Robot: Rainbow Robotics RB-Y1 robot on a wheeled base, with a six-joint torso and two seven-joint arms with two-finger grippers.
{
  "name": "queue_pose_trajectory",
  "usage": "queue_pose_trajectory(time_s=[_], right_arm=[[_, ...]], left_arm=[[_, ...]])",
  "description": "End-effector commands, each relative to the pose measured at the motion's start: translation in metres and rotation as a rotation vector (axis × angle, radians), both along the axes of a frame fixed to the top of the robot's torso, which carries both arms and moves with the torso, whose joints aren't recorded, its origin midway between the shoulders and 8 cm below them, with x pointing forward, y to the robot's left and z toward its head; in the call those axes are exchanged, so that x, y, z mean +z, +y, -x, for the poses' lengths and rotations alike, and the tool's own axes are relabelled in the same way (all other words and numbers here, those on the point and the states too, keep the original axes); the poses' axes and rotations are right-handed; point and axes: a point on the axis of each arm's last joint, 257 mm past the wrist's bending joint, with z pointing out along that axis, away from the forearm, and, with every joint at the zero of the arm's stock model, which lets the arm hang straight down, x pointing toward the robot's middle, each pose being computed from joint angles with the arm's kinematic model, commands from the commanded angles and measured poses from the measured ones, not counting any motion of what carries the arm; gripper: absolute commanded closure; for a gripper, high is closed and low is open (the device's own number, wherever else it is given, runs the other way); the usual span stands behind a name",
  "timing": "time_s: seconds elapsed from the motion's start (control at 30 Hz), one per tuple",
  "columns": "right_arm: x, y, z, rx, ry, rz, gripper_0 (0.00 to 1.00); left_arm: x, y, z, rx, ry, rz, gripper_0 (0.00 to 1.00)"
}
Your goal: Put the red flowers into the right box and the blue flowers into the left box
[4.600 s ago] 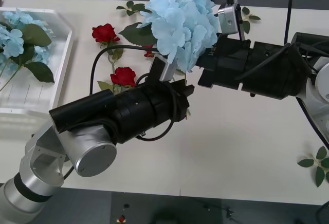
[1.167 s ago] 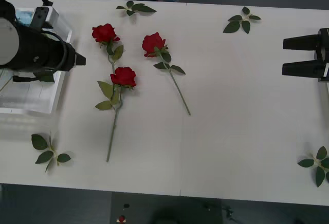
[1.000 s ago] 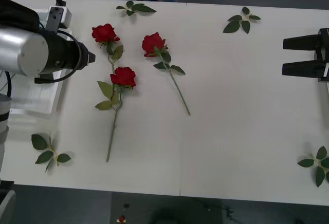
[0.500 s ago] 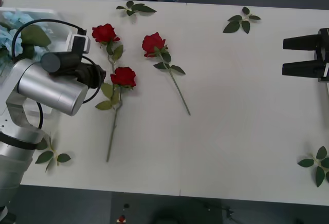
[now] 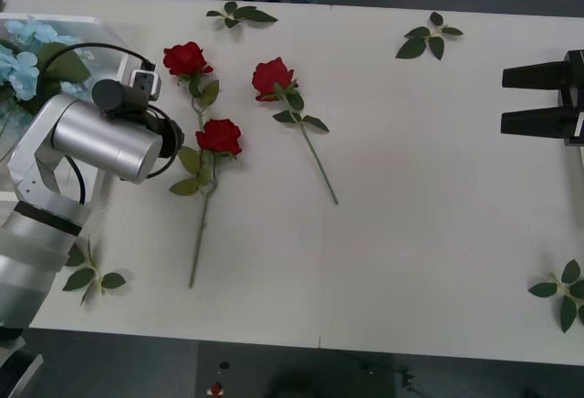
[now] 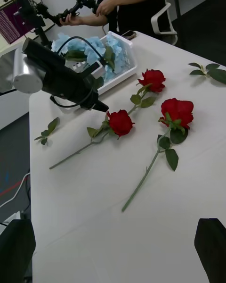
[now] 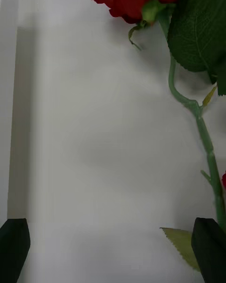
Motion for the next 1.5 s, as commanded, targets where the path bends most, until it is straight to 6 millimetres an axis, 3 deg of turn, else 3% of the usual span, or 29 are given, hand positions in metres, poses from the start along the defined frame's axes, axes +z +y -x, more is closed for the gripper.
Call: queue_pose_trajectory(time_s=[0.03,0.43,1.07,1.23,1.5], right_arm=[[0.008,0.009,0.004,0.025,-0.020,-0.017,0.00],[0.008,0.009,0.004,0.025,-0.020,-0.017,0.00],[0.008,0.009,0.004,0.025,-0.020,-0.017,0.00],[0.008,0.009,0.004,0.025,-0.020,-0.017,0.00],[0.008,0.009,0.004,0.025,-0.020,-0.017,0.00]], left_arm=[[0.030,-0.019,-0.022,0.021,-0.050,0.069,0.00],[0.031,-0.034,-0.030,0.025,-0.058,0.040,0.00],[-0.006,-0.061,-0.019,0.027,-0.023,-0.030,0.00],[-0.017,-0.060,-0.014,0.024,-0.030,-0.058,0.00],[-0.050,-0.056,0.005,0.024,0.019,-0.039,0.00]])
